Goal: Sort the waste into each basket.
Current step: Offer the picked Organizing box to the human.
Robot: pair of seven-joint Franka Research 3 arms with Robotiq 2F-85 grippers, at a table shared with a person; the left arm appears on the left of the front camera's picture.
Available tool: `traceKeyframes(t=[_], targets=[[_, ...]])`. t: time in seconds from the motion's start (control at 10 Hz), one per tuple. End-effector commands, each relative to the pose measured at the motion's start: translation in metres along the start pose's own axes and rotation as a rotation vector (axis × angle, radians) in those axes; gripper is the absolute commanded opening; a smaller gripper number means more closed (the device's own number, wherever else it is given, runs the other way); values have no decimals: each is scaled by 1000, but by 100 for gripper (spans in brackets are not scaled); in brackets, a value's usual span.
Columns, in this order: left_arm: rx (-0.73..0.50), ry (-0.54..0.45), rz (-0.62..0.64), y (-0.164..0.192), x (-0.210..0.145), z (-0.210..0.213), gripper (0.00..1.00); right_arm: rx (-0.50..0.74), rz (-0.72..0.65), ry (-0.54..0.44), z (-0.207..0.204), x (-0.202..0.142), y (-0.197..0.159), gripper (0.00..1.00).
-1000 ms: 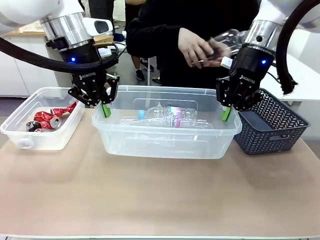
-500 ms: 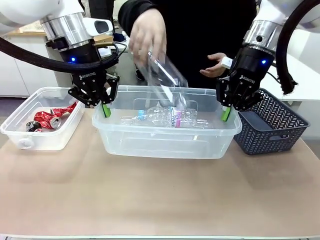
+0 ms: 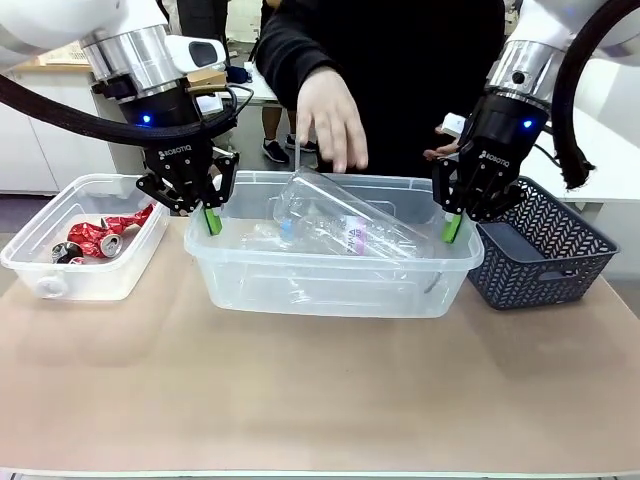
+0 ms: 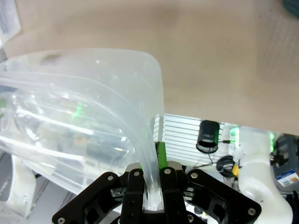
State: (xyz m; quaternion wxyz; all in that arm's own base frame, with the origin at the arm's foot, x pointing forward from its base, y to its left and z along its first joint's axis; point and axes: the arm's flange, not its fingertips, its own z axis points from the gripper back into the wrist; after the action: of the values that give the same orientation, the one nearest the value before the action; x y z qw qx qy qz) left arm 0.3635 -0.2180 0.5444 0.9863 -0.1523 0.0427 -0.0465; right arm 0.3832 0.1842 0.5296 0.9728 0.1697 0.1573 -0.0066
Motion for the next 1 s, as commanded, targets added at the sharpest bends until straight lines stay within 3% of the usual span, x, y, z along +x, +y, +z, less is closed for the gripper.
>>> traceKeyframes(t=[0.0, 0.9], targets=[[13, 5, -5, 5, 1, 4, 0, 9, -7, -5, 2, -3, -5, 0], [13, 5, -5, 5, 1, 4, 0, 9, -7, -5, 2, -3, -5, 0]])
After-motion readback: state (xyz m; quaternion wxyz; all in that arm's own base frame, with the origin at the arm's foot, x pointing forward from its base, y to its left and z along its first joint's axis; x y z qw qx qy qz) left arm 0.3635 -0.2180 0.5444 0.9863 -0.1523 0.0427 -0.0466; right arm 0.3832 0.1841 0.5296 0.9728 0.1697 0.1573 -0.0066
